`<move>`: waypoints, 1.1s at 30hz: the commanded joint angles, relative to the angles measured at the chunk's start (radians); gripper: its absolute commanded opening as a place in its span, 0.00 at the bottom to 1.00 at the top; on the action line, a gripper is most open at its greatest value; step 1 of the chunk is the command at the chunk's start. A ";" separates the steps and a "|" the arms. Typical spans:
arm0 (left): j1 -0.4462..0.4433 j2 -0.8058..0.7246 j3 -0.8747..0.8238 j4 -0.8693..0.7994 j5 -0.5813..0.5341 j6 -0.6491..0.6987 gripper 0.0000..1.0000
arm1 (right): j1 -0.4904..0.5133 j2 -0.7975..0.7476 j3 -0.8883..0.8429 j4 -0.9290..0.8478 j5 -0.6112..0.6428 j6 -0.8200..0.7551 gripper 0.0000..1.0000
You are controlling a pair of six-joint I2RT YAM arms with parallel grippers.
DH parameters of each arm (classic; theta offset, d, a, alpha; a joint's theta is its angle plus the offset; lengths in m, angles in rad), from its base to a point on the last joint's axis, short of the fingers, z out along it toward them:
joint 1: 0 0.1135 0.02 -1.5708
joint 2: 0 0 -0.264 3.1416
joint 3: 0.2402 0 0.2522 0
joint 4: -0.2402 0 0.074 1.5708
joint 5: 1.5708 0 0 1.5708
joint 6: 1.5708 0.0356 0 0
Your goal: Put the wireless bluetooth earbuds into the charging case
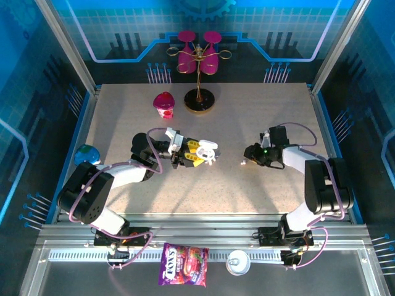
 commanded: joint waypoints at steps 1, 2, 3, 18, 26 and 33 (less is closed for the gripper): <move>0.004 0.007 0.018 0.033 0.024 -0.017 0.24 | 0.029 0.036 0.023 -0.050 0.015 -0.032 0.35; 0.004 0.008 0.018 0.033 0.026 -0.017 0.24 | 0.035 0.043 0.027 -0.050 0.013 -0.032 0.35; 0.005 0.007 0.017 0.033 0.025 -0.017 0.24 | 0.040 0.048 0.029 -0.048 0.013 -0.030 0.36; 0.010 0.010 0.015 0.033 -0.001 -0.015 0.23 | 0.075 0.073 0.036 -0.015 -0.013 -0.014 0.34; 0.012 0.011 0.014 0.033 -0.002 -0.015 0.22 | 0.085 0.098 0.049 0.001 -0.021 -0.012 0.30; 0.013 0.011 0.010 0.033 -0.004 -0.014 0.22 | 0.096 0.102 0.060 0.007 -0.035 -0.010 0.26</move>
